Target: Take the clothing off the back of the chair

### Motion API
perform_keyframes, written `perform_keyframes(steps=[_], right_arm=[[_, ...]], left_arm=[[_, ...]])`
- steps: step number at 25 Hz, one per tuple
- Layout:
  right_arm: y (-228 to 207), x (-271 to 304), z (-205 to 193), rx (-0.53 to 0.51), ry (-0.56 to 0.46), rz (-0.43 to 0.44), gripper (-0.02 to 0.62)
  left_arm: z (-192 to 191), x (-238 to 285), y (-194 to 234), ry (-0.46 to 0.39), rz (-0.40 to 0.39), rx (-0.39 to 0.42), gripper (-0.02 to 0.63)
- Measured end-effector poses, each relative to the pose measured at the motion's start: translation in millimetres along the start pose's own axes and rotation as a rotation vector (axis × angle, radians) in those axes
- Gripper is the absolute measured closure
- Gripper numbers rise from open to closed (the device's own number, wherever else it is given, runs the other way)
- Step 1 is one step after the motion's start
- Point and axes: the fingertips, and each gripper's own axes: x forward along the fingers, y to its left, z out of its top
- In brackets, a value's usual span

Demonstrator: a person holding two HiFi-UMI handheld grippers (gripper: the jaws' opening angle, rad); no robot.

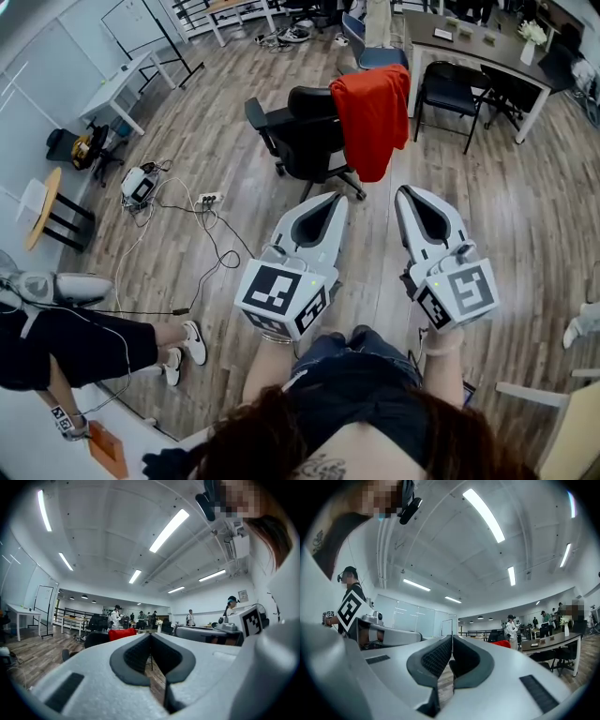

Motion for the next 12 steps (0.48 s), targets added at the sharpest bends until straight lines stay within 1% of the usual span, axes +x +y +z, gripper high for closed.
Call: perform_keyframes(steps=[6, 12], right_arm=[[-22, 7, -6, -0.006, 0.001, 0.031, 0.603], [-52, 13, -12, 0.018, -0.002, 0.051, 0.597]], left_arm=[[-5, 24, -1, -0.014, 0.011, -0.028, 0.594], [-7, 50, -3, -0.012, 0.037, -0.035, 0.592]])
